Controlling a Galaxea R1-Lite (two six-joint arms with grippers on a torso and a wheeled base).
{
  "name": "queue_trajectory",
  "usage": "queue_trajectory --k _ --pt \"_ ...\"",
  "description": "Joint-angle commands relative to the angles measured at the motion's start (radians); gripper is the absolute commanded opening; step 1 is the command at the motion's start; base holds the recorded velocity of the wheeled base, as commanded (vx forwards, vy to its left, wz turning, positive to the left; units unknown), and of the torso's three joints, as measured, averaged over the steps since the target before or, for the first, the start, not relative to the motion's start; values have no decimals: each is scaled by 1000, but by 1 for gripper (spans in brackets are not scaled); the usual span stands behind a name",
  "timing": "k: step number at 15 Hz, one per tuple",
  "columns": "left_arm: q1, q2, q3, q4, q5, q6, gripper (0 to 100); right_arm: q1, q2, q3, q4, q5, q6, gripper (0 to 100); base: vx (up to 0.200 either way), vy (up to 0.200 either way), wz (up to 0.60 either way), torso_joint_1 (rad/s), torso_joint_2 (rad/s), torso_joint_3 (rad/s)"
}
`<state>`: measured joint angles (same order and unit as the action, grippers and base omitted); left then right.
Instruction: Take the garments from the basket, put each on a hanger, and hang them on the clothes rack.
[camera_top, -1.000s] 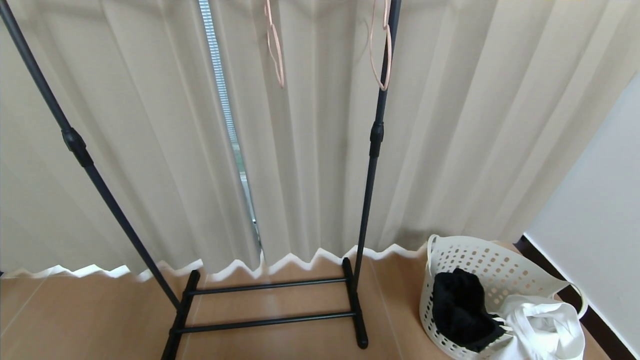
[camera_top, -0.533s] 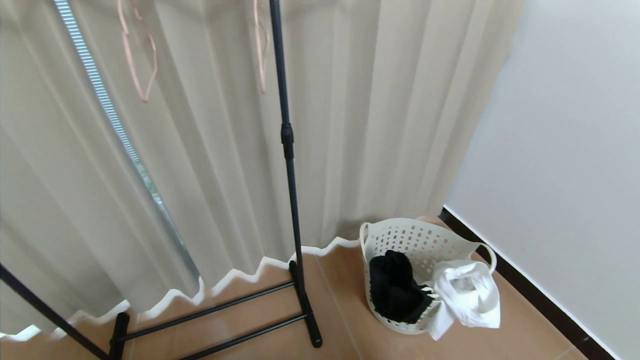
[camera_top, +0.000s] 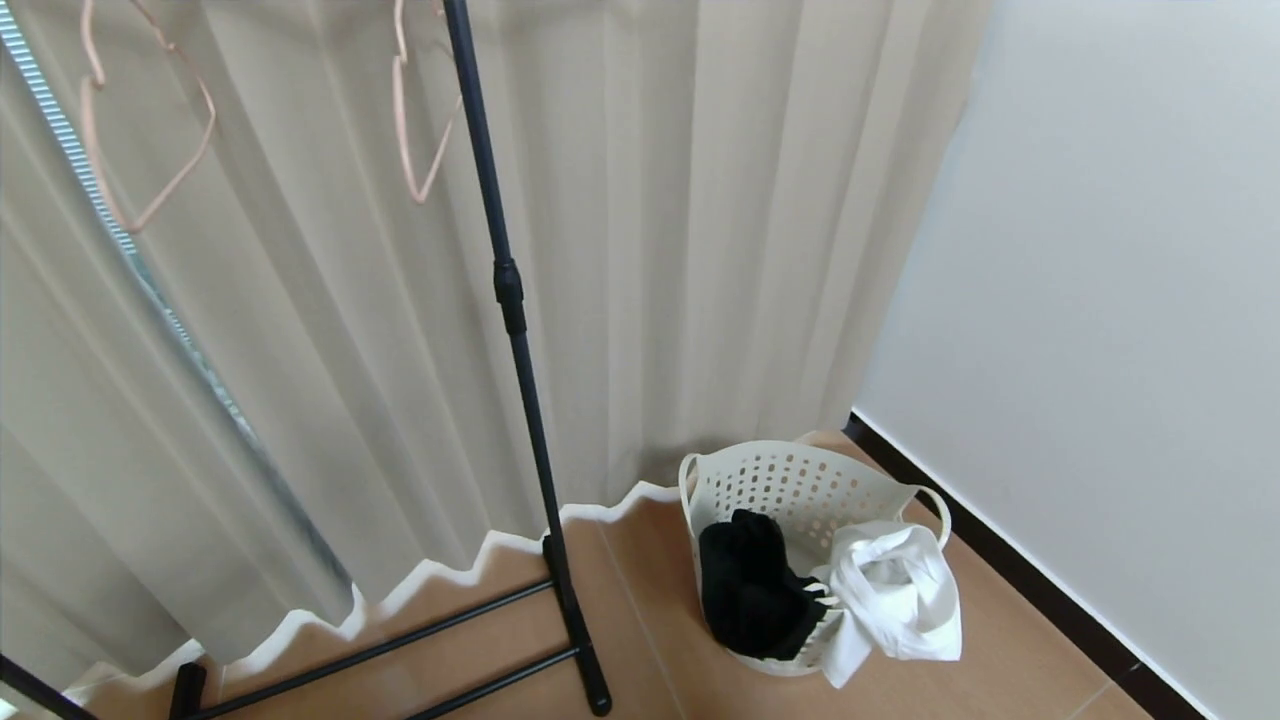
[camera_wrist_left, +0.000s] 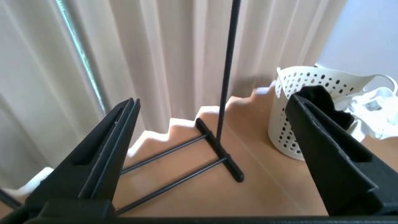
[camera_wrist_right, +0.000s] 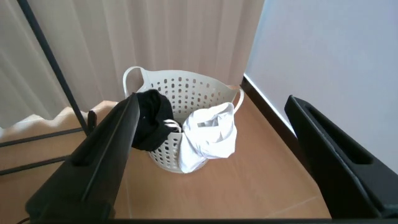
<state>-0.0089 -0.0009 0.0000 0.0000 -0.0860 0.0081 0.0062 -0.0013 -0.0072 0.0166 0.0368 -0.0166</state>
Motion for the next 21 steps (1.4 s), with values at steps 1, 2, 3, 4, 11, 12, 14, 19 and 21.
queue_trajectory --k 1,2,3,4,11,12,14,19,21 --pt "0 1 0 -2 0 0 100 0 1 0 0 0 0 100 0 0 0 0 0 0" --pt "0 1 0 -2 0 0 100 0 1 0 0 0 0 100 0 0 0 0 0 0" --pt "0 1 0 -2 0 -2 100 0 1 0 0 0 0 100 0 0 -600 17 7 7" --pt "0 1 0 -2 0 0 100 0 1 0 0 0 0 100 0 0 -600 2 2 -2" --pt "0 1 0 -2 0 0 100 0 1 0 0 0 0 100 0 -86 0 1 1 2" --pt "0 1 0 -2 0 0 100 0 1 0 0 0 0 100 0 -200 0 -2 2 2" --pt "0 1 0 -2 0 0 100 0 1 0 0 0 0 100 0 -200 0 10 5 0" --pt "0 1 0 -2 0 0 100 0 1 0 0 0 0 100 0 -200 0 1 1 0" --pt "0 1 0 -2 0 0 100 0 1 0 0 0 0 100 0 -200 0 5 0 5"
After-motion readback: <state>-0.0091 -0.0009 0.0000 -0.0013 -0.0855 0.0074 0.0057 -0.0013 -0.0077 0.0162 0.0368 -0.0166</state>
